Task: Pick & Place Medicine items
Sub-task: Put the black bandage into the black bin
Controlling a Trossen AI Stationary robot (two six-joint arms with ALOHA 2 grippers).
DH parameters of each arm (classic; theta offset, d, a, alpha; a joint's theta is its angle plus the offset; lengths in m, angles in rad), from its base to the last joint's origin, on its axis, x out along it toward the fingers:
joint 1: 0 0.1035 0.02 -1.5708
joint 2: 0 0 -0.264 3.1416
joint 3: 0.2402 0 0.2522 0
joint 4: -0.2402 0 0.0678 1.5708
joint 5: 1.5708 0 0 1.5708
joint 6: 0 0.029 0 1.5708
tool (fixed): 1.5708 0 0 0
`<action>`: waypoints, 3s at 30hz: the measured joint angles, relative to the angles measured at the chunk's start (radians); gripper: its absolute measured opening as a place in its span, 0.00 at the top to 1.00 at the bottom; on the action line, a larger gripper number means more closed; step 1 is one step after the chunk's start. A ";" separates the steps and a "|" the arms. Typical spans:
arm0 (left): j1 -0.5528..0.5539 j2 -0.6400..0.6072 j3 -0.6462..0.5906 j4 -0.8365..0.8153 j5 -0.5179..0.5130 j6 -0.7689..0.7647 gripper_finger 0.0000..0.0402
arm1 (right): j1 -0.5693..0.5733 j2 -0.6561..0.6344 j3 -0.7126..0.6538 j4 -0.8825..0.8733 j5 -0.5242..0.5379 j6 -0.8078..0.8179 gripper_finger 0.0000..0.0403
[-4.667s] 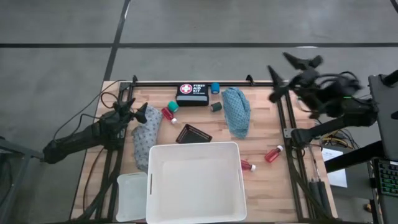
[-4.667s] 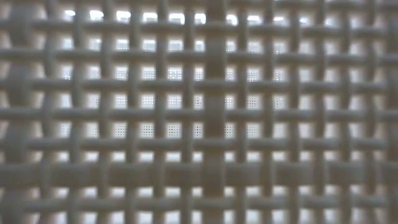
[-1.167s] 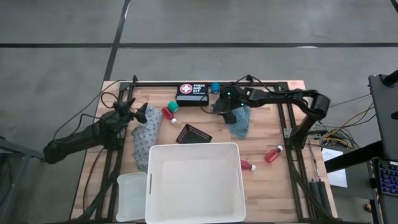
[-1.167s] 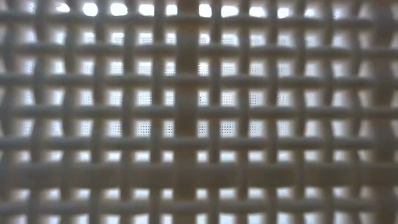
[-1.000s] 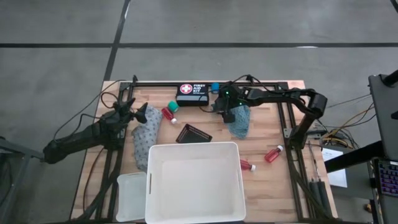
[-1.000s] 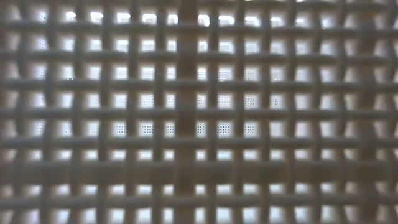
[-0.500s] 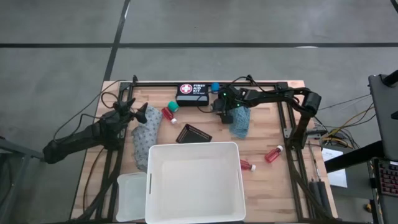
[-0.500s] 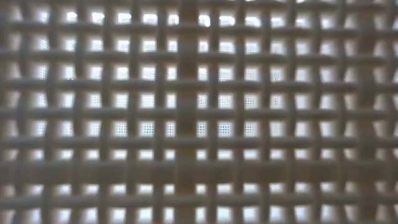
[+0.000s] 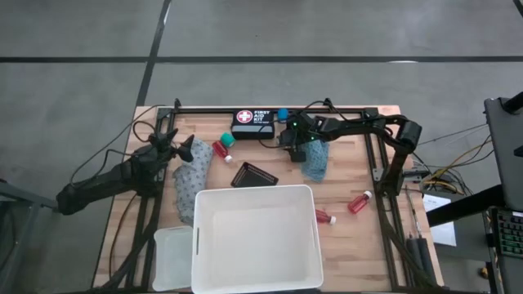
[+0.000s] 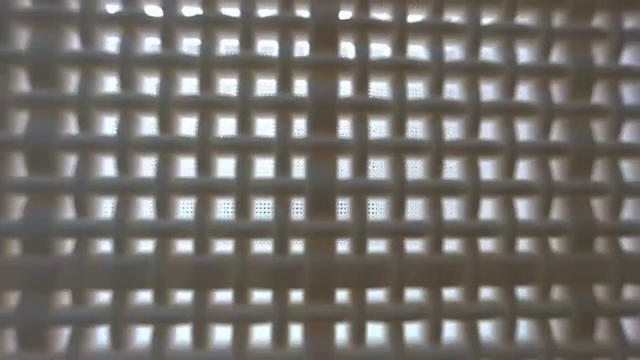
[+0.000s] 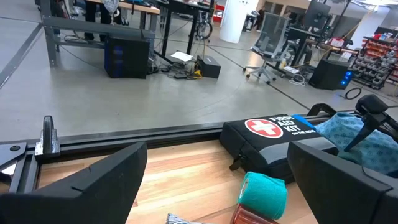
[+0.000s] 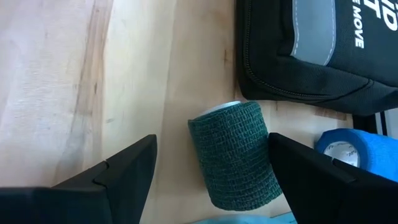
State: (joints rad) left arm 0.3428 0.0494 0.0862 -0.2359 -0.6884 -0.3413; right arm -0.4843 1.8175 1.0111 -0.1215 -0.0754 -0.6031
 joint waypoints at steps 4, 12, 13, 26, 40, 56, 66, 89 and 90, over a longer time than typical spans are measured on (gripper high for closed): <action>0.000 0.000 0.000 0.000 0.000 0.000 0.02 | 0.004 -0.008 0.000 -0.026 -0.028 0.012 0.30; 0.000 0.000 0.000 0.000 0.000 0.000 0.02 | 0.074 -0.102 -0.004 -0.190 -0.074 0.130 0.31; 0.000 0.000 0.000 0.000 0.000 0.000 0.02 | 0.082 -0.123 -0.004 -0.202 -0.071 0.133 0.31; 0.000 0.000 0.000 0.000 0.000 0.000 0.02 | 0.098 -0.152 -0.003 -0.174 0.051 0.087 0.29; 0.000 0.000 0.000 0.000 0.000 0.000 0.02 | 0.039 0.009 -0.003 -0.077 0.045 0.192 0.31; 0.000 0.000 0.000 0.000 0.000 0.000 0.02 | 0.039 0.012 -0.005 -0.083 0.047 0.216 0.54; 0.000 0.000 0.000 0.000 0.000 0.000 0.02 | 0.039 0.004 -0.005 -0.084 0.049 0.219 0.57; 0.000 0.001 0.000 0.000 0.000 0.000 0.02 | 0.038 -0.528 -0.005 -0.271 -0.009 0.208 0.58; 0.000 0.001 0.000 0.000 0.000 0.000 0.02 | 0.038 -0.545 -0.005 -0.271 -0.018 0.211 0.58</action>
State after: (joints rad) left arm 0.3426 0.0502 0.0860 -0.2359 -0.6884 -0.3413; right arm -0.4461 1.2730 1.0058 -0.3928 -0.0935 -0.3917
